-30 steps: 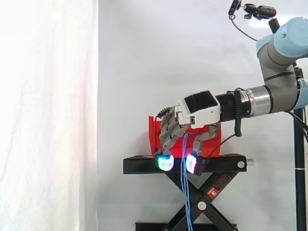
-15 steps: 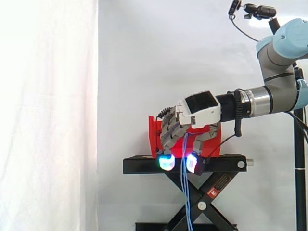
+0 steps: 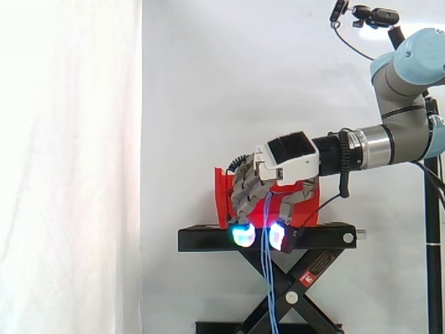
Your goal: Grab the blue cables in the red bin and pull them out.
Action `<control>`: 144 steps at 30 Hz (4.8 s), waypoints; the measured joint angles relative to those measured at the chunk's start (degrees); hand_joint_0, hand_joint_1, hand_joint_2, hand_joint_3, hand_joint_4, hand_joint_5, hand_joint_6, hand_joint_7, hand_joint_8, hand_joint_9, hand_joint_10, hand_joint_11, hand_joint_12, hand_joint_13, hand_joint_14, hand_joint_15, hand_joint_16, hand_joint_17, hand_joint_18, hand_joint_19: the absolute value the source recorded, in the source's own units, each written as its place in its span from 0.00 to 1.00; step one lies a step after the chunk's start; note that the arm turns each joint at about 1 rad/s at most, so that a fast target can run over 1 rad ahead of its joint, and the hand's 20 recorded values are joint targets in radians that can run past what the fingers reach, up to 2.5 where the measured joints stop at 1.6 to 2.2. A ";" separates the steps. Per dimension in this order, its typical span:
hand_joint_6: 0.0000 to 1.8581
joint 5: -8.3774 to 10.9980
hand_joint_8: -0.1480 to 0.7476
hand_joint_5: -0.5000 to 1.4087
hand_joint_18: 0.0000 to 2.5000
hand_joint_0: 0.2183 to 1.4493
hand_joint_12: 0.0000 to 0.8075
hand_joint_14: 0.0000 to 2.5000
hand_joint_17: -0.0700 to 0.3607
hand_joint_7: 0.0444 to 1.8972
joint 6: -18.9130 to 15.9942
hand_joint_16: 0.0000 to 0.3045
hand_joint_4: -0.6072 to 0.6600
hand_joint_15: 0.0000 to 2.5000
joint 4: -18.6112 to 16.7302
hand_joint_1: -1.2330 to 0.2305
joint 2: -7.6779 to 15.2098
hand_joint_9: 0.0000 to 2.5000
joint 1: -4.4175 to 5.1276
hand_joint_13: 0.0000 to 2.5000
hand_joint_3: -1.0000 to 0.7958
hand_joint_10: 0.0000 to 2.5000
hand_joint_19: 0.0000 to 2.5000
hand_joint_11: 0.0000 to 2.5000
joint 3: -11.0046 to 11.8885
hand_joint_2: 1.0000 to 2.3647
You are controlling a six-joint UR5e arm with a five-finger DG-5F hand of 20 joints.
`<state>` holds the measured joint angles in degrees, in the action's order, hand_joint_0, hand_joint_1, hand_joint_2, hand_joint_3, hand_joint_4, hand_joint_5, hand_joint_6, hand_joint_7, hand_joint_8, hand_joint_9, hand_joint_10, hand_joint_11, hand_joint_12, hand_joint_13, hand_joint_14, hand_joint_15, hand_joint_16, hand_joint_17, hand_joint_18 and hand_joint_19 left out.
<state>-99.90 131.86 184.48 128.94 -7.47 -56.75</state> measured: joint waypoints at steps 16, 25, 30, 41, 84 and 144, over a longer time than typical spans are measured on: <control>0.01 -0.70 0.43 0.71 0.23 0.45 0.44 0.01 0.40 0.36 1.84 0.15 0.51 0.26 0.34 0.17 0.00 0.33 -0.59 0.32 0.00 0.01 0.22 0.33 0.02 0.00; 0.00 -0.91 0.43 0.71 0.23 0.45 0.44 0.01 0.40 0.38 2.04 0.15 0.49 0.26 0.31 0.17 0.00 0.33 -0.68 0.32 0.00 0.01 0.22 0.33 0.00 0.00; 0.00 -0.92 0.44 0.67 0.24 0.45 0.45 0.01 0.40 0.39 2.10 0.15 0.49 0.26 0.37 0.17 0.00 0.33 -0.73 0.32 0.00 0.01 0.22 0.34 0.01 0.00; 0.10 -0.91 0.44 0.60 0.24 0.44 0.45 0.01 0.41 0.37 2.47 0.15 0.47 0.26 0.23 0.16 0.00 0.32 -0.79 0.32 0.00 0.01 0.22 0.34 0.00 0.00; 0.02 -1.71 0.42 0.64 0.24 0.45 0.44 0.01 0.40 0.40 4.66 0.15 0.43 0.26 -0.20 0.16 0.00 0.31 -0.93 0.32 0.00 0.01 0.22 0.33 0.04 0.00; 0.00 -1.69 0.43 0.64 0.24 0.46 0.44 0.01 0.40 0.36 1.71 0.15 0.47 0.26 -1.62 0.19 0.00 0.32 -0.90 0.32 0.00 0.01 0.22 0.33 -1.78 0.00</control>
<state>-101.59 133.57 182.86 128.93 -8.37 -58.53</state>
